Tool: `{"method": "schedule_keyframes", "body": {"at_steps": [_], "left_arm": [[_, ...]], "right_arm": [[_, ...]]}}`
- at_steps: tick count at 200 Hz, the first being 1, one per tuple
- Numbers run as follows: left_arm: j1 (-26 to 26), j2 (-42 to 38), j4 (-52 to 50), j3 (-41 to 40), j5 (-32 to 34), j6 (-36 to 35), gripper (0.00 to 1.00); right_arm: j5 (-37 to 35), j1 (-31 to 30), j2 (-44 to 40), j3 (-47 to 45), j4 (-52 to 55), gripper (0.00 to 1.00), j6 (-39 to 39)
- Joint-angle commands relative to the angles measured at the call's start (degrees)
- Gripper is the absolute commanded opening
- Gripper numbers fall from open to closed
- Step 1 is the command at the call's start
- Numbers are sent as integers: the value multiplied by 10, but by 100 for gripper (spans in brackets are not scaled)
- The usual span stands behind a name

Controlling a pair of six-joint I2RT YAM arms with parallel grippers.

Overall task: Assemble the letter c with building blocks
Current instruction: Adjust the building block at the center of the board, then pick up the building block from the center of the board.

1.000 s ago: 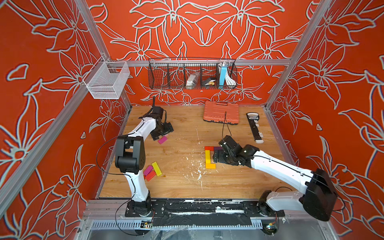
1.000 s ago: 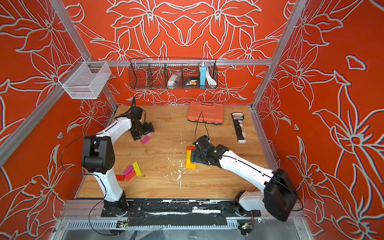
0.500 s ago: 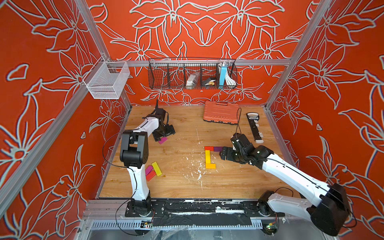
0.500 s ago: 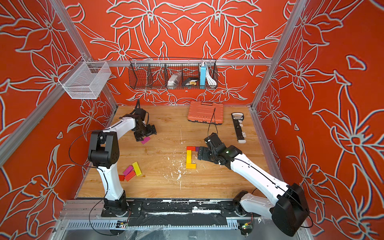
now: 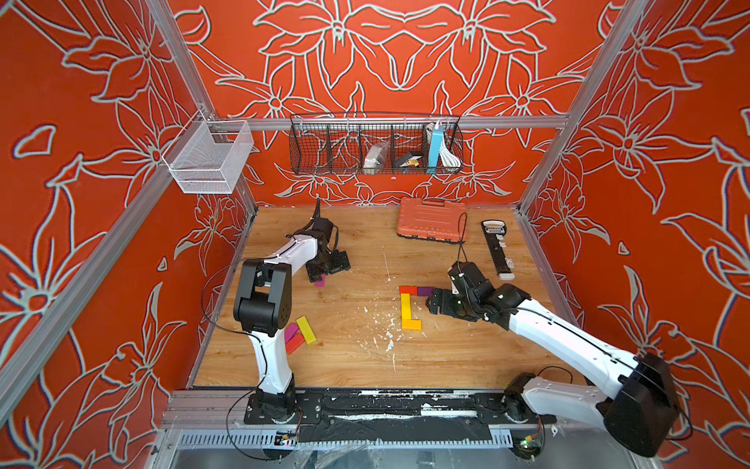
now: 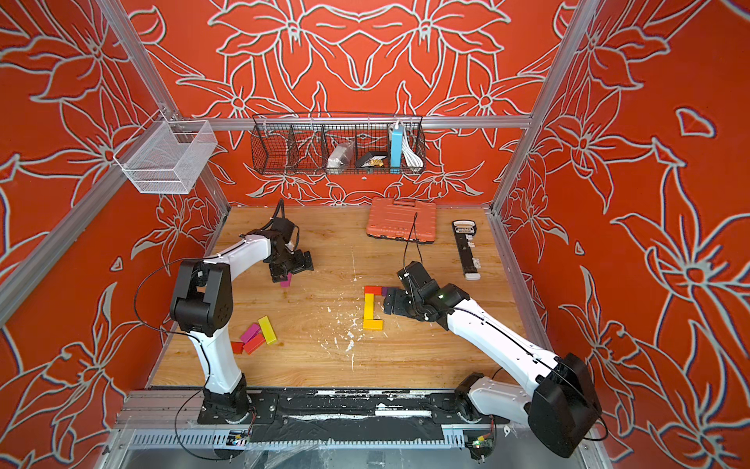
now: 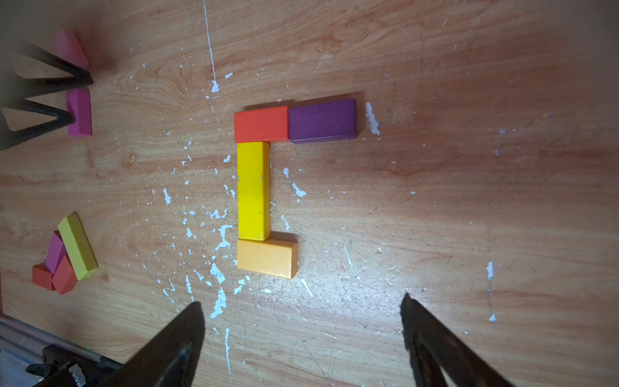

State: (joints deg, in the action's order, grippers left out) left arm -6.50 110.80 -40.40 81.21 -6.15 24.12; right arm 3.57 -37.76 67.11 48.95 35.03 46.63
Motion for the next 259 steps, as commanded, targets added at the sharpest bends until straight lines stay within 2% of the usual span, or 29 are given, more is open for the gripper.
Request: {"method": "schedule_keyframes", "body": {"at_steps": [1,43,70,134,227,259], "left_arm": [[7,8,-38,40,61,-36,99],[11,31,-72,67,131,-60,98],[11,46,-92,72,146,-65,96],[11,50,-82,45,130,-63,78],[11,57,-63,17,114,-57,62],[11,54,-54,10,107,-59,45]], "right_arm": [[5,4,0,-8,-4,93,-4],[6,4,3,-11,-6,94,-8],[13,5,11,-13,-15,93,-6],[16,6,21,-8,-15,93,-6],[6,7,7,-6,-1,93,-2],[10,6,5,-6,-3,93,4]]}}
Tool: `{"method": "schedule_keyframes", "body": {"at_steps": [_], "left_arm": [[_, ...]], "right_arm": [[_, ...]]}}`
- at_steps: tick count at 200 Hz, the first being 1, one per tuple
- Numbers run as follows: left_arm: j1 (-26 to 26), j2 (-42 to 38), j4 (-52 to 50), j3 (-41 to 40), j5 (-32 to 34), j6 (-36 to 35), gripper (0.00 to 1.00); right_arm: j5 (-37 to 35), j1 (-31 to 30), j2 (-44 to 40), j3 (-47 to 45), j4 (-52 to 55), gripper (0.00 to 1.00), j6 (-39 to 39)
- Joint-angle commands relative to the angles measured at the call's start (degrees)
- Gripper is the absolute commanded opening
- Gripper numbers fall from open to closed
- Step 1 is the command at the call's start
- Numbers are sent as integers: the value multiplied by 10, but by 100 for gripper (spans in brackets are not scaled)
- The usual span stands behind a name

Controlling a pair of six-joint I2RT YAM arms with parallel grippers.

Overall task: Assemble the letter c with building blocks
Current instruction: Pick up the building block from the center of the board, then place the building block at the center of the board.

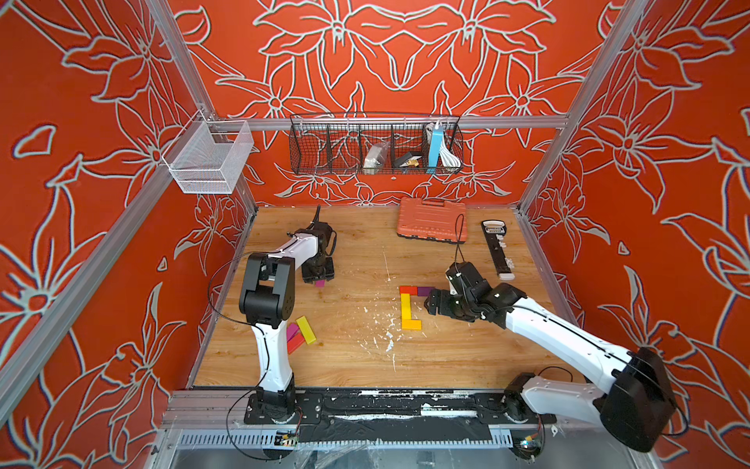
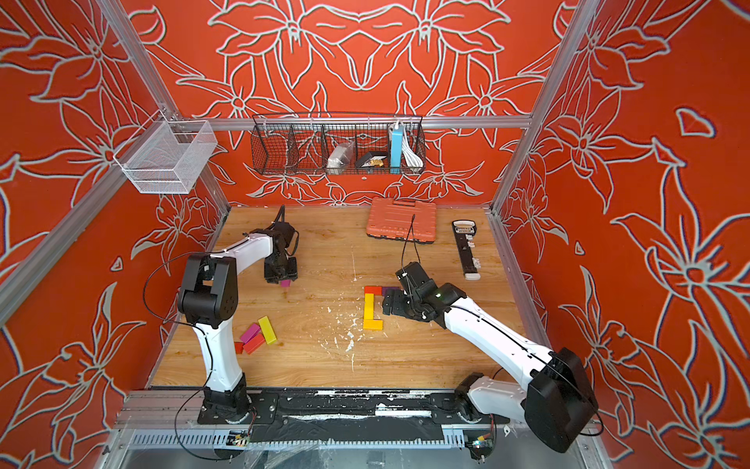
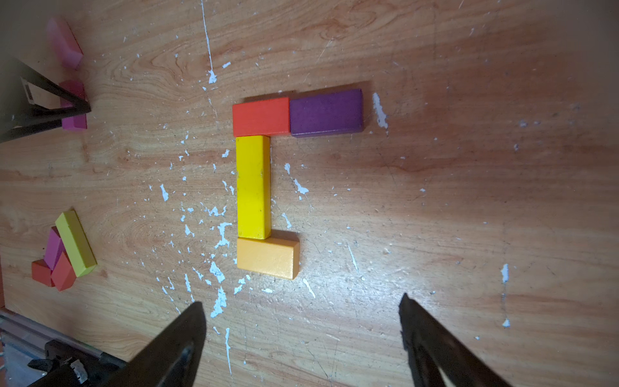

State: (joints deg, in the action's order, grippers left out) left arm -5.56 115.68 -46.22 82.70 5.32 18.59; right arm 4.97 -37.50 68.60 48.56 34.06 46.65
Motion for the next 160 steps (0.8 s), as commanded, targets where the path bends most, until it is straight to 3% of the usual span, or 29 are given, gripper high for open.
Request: {"method": "schedule_keyframes", "body": {"at_steps": [1,17,42,89,124,160], "left_arm": [[2,6,4,-5,-7,-3,44],[2,4,8,-8,-12,-5,34],[1,-1,7,-9,-14,-8,27],[-14,-60,-15,9,-57,-5,27],[-119,-117,-13,32,-83,-22,29],[-259,-99,-28,99,-78,-34,29]], "right_arm": [[-4,4,-10,-2,7,93,4],[-1,4,-9,0,5,92,6],[-3,4,-9,6,10,92,5],[7,35,-9,8,10,92,4],[46,126,-15,1,13,92,1],[71,224,-60,-28,34,92,14]]}}
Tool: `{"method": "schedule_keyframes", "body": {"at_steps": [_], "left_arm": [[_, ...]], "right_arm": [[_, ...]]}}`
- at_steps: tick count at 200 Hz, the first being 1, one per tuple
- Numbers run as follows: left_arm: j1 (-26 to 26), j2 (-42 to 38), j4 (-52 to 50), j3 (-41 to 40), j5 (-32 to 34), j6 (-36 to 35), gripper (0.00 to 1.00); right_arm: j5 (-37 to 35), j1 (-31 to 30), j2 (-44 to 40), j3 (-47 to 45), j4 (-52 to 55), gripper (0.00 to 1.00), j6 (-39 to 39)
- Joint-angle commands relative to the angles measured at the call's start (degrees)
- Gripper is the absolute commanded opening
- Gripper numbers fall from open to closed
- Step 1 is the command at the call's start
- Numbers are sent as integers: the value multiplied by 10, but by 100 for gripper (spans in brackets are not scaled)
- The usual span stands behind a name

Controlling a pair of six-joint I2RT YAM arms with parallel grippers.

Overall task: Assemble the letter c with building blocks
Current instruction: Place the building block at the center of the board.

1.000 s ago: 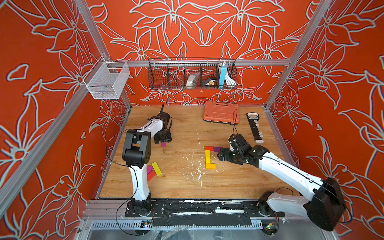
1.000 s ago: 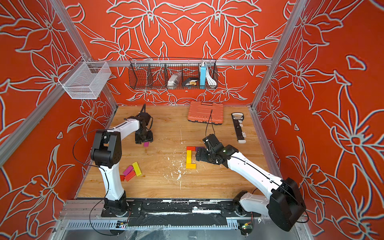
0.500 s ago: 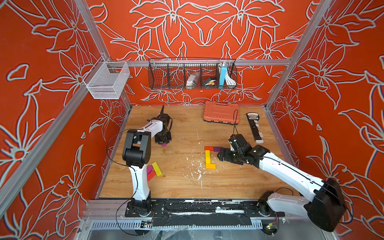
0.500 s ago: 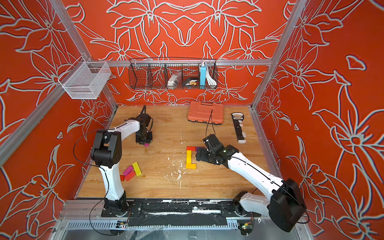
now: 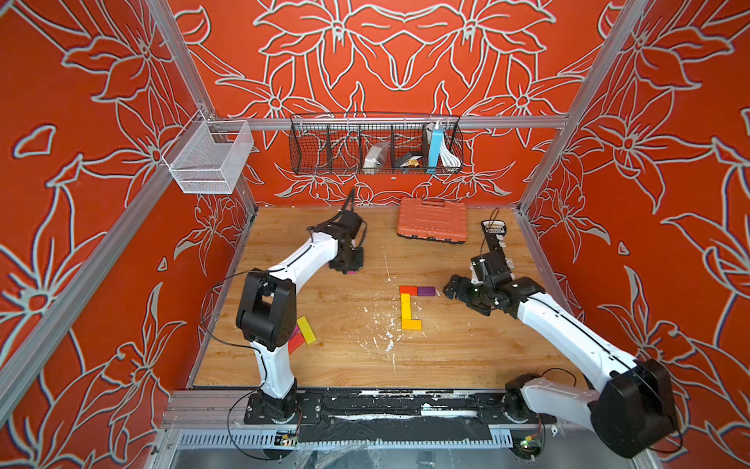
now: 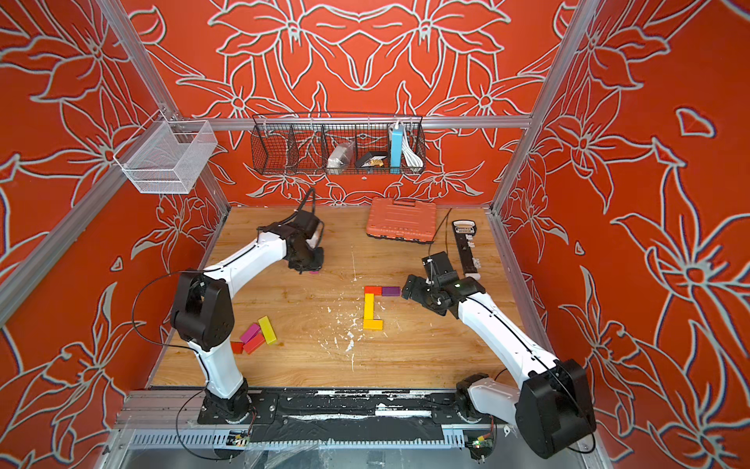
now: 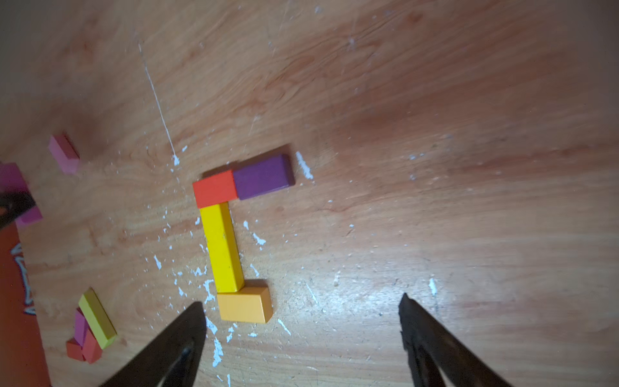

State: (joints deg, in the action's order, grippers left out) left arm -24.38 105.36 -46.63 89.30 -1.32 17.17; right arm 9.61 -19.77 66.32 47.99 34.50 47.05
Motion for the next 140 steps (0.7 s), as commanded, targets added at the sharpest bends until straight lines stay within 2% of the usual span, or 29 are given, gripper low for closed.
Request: {"method": "schedule_keyframes", "body": {"at_steps": [1,39,67,102,140], "left_arm": [[-73,6,-24,35,-11,-21,29],[-197,76,-59,138,-3,-32,30],[-260,130,-75,192,-3,-27,31],[-302,189,-80,222,-16,-9,31],[-318,229,-81,235,-35,9,32]], "right_arm": [[25,50,-39,-23,30,92,11],[31,117,-101,-68,55,92,29],[33,143,-128,-90,69,92,34],[26,152,-146,-103,90,92,27],[19,155,-154,-112,101,92,21]]}}
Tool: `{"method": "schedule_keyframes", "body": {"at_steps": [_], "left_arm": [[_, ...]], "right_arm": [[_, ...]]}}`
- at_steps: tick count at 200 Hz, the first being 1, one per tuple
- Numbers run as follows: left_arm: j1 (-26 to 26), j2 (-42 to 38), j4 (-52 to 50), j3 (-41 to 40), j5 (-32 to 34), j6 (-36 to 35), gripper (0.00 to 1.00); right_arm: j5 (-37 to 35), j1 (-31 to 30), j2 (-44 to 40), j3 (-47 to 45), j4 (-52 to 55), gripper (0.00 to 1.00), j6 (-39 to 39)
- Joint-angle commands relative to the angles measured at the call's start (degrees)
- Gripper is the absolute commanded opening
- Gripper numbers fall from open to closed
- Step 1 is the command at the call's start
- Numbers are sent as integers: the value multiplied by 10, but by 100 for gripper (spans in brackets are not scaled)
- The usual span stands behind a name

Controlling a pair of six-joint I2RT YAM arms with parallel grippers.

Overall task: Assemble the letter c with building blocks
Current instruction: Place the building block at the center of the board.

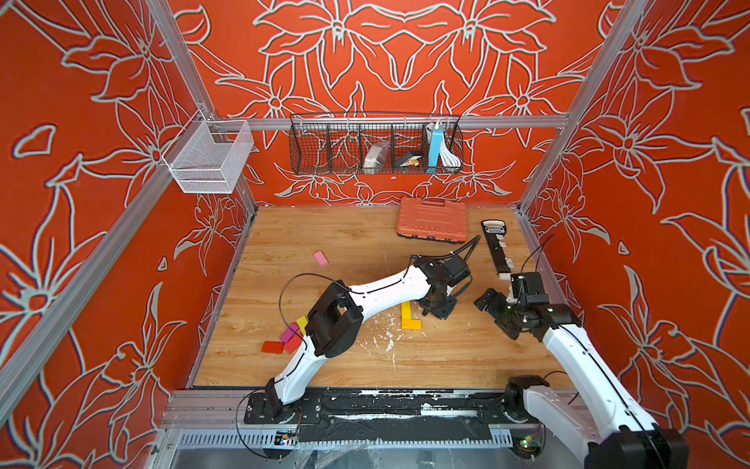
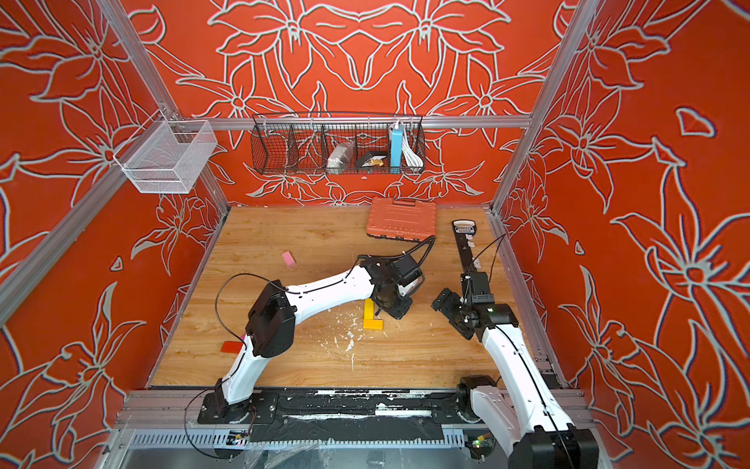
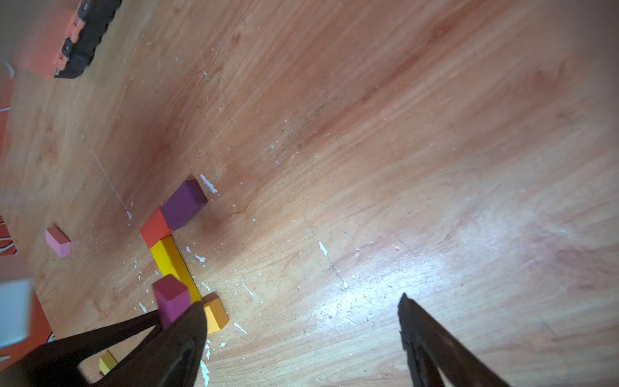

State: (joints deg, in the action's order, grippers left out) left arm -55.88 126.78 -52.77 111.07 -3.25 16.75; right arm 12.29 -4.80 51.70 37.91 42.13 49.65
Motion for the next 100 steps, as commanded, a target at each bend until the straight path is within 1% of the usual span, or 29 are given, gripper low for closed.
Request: {"method": "schedule_keyframes", "body": {"at_steps": [1,44,100], "left_arm": [[-4,15,-19,17,-16,13,32],[-5,39,-19,23,-34,22,35],[-6,46,-12,18,-50,28,39]], "right_arm": [[-8,5,-8,-12,25,92,-5],[-13,6,-11,-15,31,92,-11],[-15,6,-11,-19,33,92,-11]]}}
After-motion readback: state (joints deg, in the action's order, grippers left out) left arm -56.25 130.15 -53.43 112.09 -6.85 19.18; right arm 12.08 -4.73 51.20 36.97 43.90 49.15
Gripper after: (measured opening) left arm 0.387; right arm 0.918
